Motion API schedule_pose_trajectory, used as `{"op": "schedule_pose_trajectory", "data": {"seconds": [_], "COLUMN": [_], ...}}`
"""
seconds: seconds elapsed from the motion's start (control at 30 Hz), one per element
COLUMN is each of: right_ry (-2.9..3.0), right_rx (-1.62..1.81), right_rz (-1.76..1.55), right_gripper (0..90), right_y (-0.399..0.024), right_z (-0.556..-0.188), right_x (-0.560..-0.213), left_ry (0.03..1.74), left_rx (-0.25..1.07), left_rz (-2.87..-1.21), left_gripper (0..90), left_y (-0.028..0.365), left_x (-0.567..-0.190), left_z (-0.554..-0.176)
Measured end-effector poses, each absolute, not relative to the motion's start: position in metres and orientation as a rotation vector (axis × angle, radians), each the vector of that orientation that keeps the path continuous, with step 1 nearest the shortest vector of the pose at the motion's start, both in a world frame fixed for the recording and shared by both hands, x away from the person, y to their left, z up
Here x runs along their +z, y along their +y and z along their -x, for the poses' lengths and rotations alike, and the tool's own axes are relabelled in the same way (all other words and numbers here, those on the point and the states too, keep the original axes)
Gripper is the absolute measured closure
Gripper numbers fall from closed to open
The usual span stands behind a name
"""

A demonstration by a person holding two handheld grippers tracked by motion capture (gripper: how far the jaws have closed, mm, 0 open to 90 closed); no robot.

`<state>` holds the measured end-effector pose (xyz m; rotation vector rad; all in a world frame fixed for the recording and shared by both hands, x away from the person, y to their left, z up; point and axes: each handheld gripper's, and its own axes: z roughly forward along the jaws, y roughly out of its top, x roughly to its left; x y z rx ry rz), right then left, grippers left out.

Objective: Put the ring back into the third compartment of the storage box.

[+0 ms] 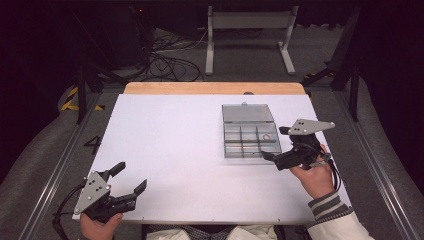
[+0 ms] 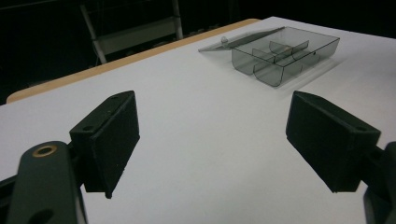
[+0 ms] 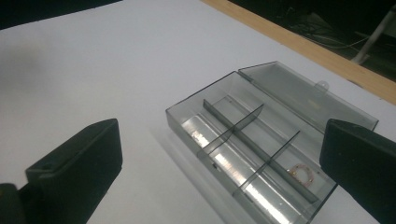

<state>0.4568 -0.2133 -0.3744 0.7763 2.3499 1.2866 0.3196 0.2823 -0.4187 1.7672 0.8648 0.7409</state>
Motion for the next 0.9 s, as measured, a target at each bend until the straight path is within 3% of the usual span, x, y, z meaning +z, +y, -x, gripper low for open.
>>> {"op": "schedule_pose_trajectory", "data": {"seconds": [0.9], "right_ry": [2.362], "right_rx": [1.346], "right_rz": [-0.689], "right_gripper": [0.0], "right_y": [-0.220], "right_z": [-0.410], "right_x": [-0.412], "left_ry": [0.852], "left_rx": [0.750], "left_rz": [-1.773], "left_gripper": [18.0], "left_y": [0.281], "left_x": [-0.418], "left_z": [-0.316]}}
